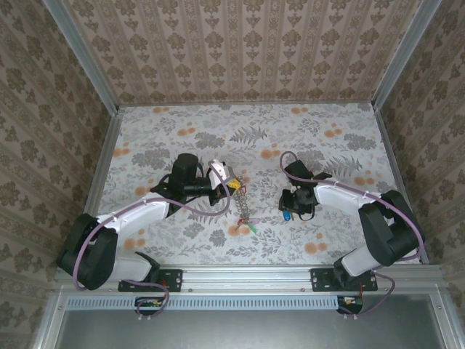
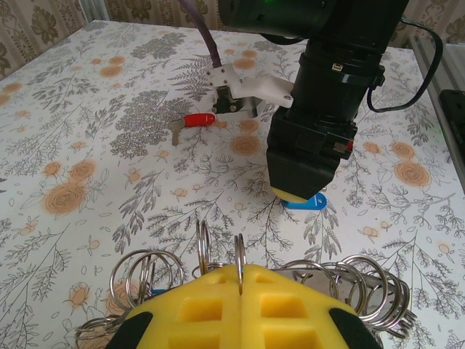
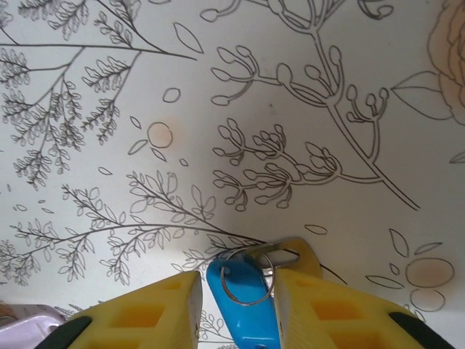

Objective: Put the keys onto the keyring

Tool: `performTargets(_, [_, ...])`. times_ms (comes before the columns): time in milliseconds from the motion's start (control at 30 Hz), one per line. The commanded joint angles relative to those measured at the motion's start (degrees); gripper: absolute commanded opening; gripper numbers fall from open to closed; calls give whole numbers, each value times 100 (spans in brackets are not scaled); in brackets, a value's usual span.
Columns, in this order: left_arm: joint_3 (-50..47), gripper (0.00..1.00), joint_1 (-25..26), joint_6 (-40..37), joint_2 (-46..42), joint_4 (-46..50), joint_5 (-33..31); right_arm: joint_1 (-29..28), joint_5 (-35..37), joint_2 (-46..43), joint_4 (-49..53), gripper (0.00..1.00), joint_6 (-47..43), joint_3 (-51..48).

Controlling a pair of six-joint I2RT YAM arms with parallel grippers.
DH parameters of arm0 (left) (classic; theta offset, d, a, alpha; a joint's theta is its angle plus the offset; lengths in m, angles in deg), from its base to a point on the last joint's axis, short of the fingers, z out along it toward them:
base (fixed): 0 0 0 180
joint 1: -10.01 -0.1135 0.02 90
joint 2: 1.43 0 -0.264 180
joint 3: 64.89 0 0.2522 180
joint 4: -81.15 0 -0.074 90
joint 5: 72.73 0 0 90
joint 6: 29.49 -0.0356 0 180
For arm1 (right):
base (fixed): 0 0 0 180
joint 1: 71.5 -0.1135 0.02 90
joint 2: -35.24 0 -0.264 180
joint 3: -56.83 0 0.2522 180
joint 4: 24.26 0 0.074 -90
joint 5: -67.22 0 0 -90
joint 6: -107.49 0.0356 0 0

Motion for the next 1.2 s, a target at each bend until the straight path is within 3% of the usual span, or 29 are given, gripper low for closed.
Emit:
performTargets(0, [89,0,-33,-129,-167,-81,122,-41,-155,178,-131,33,98,182])
performTargets(400, [108,0,-33,-129,-155,-49,119,-212,166,486,-2,32,-257,728])
performTargets(633, [100,0,-37,-138,-217,-13,85,-449,905,483,871,33,-1366,984])
performTargets(800, [54,0,-51,-153,-278,11,37,-554,950,530,1304,34,-1762,1030])
performTargets(1167, [100,0,-62,-156,-286,77,60,-621,915,933,1153,34,-2084,1244])
